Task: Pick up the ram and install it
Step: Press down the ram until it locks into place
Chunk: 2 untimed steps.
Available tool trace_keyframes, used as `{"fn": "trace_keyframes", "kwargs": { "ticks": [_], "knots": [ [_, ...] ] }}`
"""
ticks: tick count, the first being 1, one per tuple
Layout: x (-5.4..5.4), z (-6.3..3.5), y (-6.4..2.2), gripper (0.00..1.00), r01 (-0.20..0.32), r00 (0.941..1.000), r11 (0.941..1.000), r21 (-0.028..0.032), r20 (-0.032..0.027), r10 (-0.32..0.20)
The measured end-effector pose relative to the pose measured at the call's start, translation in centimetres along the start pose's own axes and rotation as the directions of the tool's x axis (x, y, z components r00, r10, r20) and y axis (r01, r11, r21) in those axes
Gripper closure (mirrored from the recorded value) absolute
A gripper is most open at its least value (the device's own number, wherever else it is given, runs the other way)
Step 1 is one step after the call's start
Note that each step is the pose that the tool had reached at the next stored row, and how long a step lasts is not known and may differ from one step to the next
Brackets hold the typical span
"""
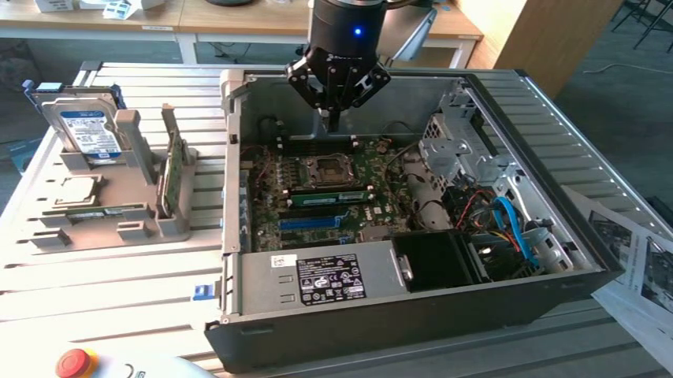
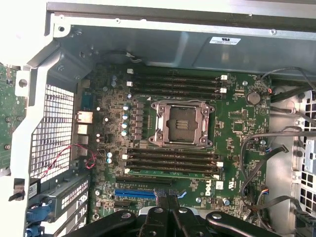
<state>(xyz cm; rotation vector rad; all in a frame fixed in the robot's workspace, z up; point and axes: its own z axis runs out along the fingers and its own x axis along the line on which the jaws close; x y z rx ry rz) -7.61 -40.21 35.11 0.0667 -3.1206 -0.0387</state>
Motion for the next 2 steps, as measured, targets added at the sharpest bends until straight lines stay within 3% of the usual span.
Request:
{"fn": "trace_keyframes", "kwargs": {
  "ticks": [2],
  "knots": [
    [0.0, 0.0, 0.0, 0.89, 0.0, 1.0, 1.0, 0.0, 0.0, 0.0]
  ]
}}
